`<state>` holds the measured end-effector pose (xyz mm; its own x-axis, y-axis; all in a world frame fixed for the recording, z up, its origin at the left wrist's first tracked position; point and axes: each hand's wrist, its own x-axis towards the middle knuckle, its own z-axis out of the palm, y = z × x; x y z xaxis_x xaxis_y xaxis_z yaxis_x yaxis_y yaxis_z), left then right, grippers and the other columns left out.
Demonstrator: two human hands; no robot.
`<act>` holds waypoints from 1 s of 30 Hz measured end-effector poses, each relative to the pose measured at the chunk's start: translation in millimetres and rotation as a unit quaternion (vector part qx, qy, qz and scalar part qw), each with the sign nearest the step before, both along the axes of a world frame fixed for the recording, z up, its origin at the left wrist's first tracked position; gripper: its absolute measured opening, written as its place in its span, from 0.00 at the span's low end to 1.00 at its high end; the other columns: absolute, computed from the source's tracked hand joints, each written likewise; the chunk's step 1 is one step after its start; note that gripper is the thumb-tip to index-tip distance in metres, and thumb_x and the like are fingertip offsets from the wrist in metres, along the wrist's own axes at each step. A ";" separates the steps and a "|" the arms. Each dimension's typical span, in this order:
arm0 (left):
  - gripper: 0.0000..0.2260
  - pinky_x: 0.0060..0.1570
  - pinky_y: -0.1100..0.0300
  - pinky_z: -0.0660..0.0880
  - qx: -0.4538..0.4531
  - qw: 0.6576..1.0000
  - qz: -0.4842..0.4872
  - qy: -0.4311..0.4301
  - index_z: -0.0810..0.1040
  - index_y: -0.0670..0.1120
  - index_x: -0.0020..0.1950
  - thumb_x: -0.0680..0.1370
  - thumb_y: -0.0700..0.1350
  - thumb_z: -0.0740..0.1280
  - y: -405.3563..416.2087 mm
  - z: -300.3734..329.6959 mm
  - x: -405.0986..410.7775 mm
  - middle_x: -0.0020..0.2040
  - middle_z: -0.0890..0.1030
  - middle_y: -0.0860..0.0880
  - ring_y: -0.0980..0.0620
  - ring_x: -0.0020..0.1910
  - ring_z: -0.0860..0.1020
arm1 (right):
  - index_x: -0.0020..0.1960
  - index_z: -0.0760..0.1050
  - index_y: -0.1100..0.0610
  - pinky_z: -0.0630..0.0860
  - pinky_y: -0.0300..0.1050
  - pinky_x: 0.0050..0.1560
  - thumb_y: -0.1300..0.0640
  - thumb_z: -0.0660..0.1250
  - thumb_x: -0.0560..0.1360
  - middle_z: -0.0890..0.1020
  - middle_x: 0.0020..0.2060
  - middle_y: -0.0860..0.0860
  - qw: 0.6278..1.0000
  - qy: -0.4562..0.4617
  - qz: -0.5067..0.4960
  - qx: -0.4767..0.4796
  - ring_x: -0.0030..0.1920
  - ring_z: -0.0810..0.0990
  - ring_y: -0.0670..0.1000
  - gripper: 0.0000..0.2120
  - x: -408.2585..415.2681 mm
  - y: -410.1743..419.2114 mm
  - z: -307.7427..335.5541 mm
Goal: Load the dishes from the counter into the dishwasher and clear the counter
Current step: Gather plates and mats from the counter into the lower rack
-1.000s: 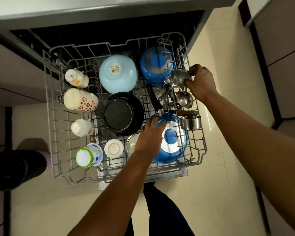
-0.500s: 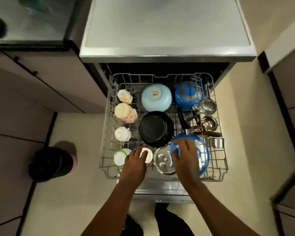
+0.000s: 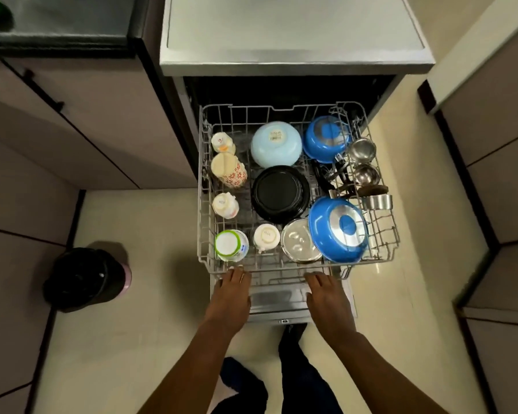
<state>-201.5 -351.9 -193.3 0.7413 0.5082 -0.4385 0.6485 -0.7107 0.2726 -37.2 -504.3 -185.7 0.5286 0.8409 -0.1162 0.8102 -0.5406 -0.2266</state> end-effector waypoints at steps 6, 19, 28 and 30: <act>0.27 0.71 0.51 0.62 0.028 1.000 -0.001 -0.014 0.58 0.46 0.77 0.80 0.45 0.62 -0.7 -4.1 -2.1 0.75 0.62 0.46 0.45 0.74 0.61 | 0.63 0.75 0.62 0.80 0.53 0.52 0.71 0.75 0.63 0.79 0.58 0.60 0.999 -0.021 -0.029 -0.012 0.54 0.79 0.60 0.29 2.0 4.6 3.5; 0.17 0.38 0.52 0.79 0.107 0.993 0.050 -0.022 0.80 0.44 0.50 0.63 0.36 0.78 -1.8 -17.0 25.5 0.46 0.79 0.43 0.45 0.44 0.76 | 0.56 0.78 0.60 0.79 0.49 0.37 0.72 0.78 0.58 0.80 0.47 0.56 0.999 -0.023 0.005 -0.021 0.45 0.79 0.56 0.28 39.7 12.1 -9.5; 0.17 0.30 0.53 0.76 0.147 0.988 0.057 -0.005 0.81 0.44 0.45 0.60 0.33 0.79 8.6 -19.9 40.4 0.43 0.80 0.44 0.43 0.40 0.78 | 0.53 0.76 0.58 0.77 0.46 0.41 0.68 0.76 0.65 0.78 0.47 0.53 0.999 -0.031 -0.012 -0.025 0.46 0.74 0.53 0.20 75.1 -6.2 -33.9; 0.19 0.30 0.54 0.76 0.148 0.987 0.056 0.003 0.81 0.44 0.47 0.60 0.34 0.80 5.3 -19.0 38.9 0.45 0.80 0.44 0.44 0.41 0.78 | 0.52 0.76 0.58 0.78 0.46 0.42 0.68 0.76 0.65 0.78 0.47 0.54 0.999 -0.030 -0.008 -0.009 0.46 0.75 0.53 0.19 76.6 -6.4 -34.6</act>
<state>-162.6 -346.6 -212.3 0.6718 0.6926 -0.2626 0.7279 -0.6830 0.0606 39.4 -510.8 -220.4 0.5489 0.8301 -0.0988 0.8128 -0.5576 -0.1686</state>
